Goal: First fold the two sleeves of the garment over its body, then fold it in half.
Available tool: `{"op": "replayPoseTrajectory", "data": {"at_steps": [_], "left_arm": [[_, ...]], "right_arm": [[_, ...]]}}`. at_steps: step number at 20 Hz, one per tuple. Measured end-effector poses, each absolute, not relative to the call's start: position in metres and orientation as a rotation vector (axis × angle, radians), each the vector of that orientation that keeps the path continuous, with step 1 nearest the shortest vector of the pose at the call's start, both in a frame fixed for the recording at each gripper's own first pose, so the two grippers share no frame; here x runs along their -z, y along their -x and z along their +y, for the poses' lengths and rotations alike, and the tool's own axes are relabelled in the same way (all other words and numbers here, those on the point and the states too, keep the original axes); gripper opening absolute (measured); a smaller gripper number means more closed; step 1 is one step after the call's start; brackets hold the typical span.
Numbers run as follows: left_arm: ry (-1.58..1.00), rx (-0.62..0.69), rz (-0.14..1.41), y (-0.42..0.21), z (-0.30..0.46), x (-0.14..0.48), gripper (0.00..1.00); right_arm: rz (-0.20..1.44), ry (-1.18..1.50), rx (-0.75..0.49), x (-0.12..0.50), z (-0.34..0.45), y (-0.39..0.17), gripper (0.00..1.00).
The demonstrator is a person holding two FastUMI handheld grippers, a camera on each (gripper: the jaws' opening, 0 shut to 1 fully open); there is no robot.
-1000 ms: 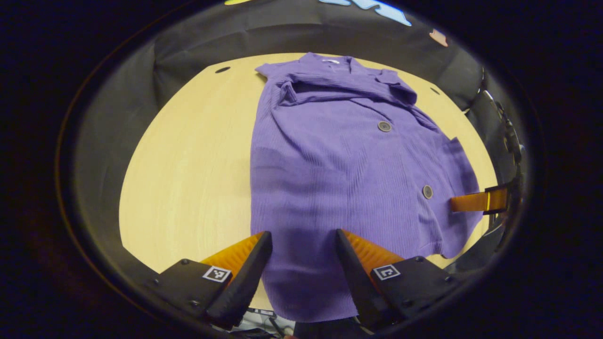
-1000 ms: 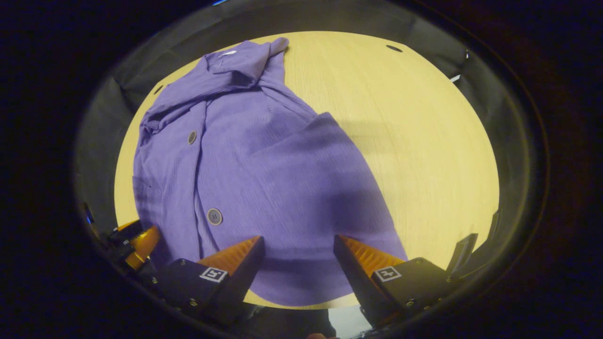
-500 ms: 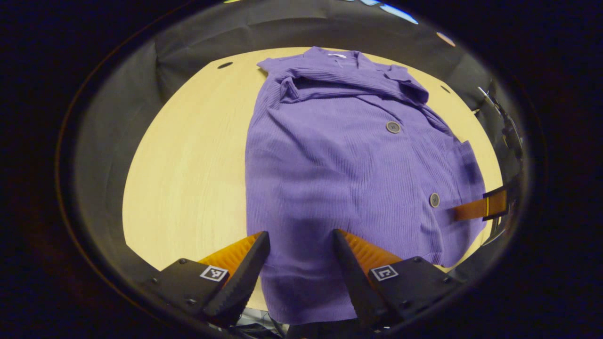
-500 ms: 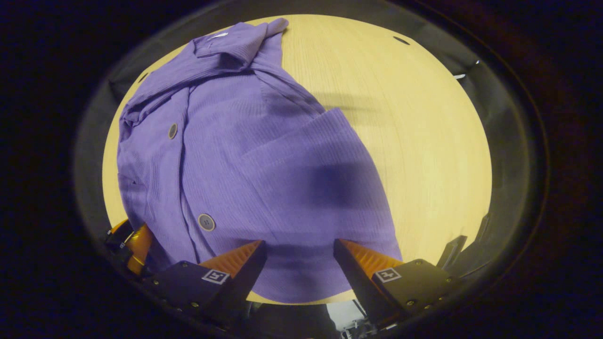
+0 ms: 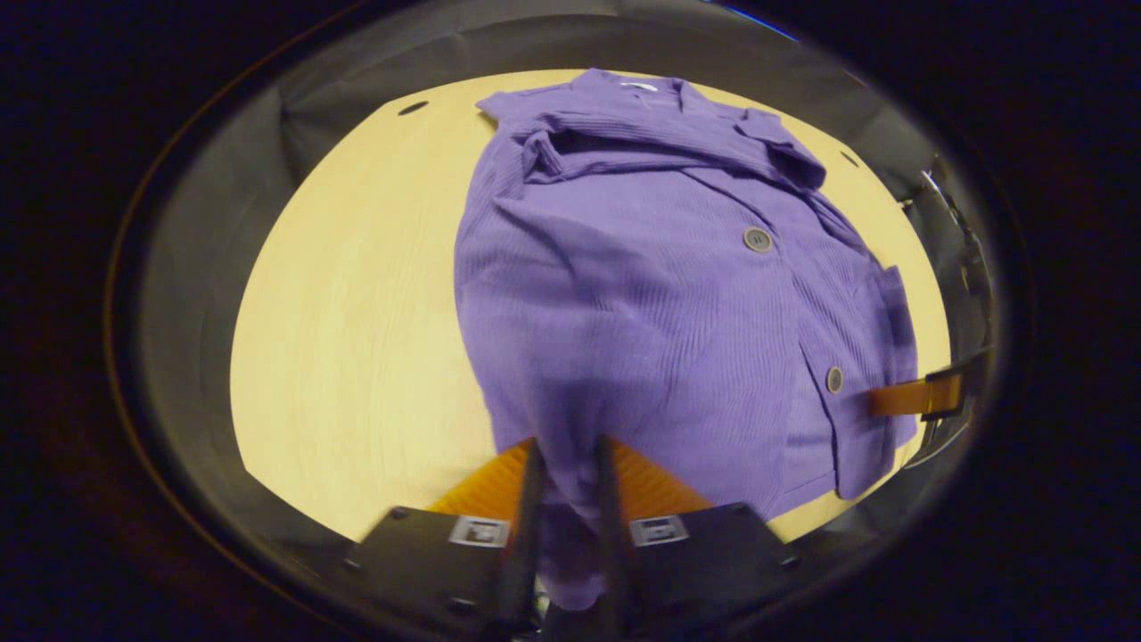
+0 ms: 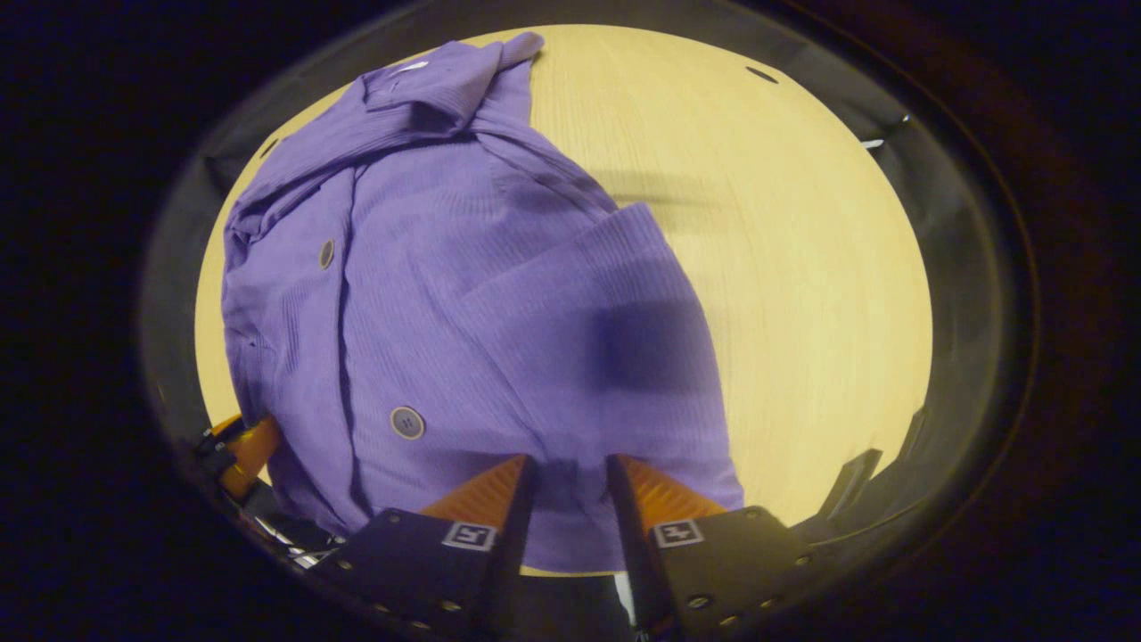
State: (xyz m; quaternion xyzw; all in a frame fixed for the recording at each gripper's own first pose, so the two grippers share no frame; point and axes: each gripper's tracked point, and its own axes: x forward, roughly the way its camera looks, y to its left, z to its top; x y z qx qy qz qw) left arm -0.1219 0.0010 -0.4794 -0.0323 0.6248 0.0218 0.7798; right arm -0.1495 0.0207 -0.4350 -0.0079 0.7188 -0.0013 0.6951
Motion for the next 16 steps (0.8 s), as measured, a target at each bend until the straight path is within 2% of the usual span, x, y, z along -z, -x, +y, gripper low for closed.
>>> {"op": "replayPoseTrajectory", "data": {"at_steps": [1, 2, 3, 9, 16], "left_arm": [[0.051, -0.038, 1.356, 0.124, -0.001, 0.479, 0.14], [0.030, -0.021, 1.362, 0.125, -0.003, 0.478, 0.14], [0.015, -0.014, 1.376, 0.123, -0.003, 0.478, 0.07], [0.093, -0.052, 1.301, 0.117, 0.001, 0.474, 0.07], [0.100, -0.044, 1.243, 0.080, -0.001, 0.451, 0.07]], "right_arm": [[1.592, -0.049, 0.020, 0.436, 0.023, 0.147, 0.29], [1.591, -0.093, 0.029, 0.436, 0.024, 0.146, 0.17], [1.580, -0.122, 0.027, 0.435, 0.023, 0.146, 0.05], [1.485, -0.213, 0.008, 0.430, 0.027, 0.147, 0.05], [1.389, -0.379, -0.016, 0.384, 0.059, 0.107, 0.05]]}}
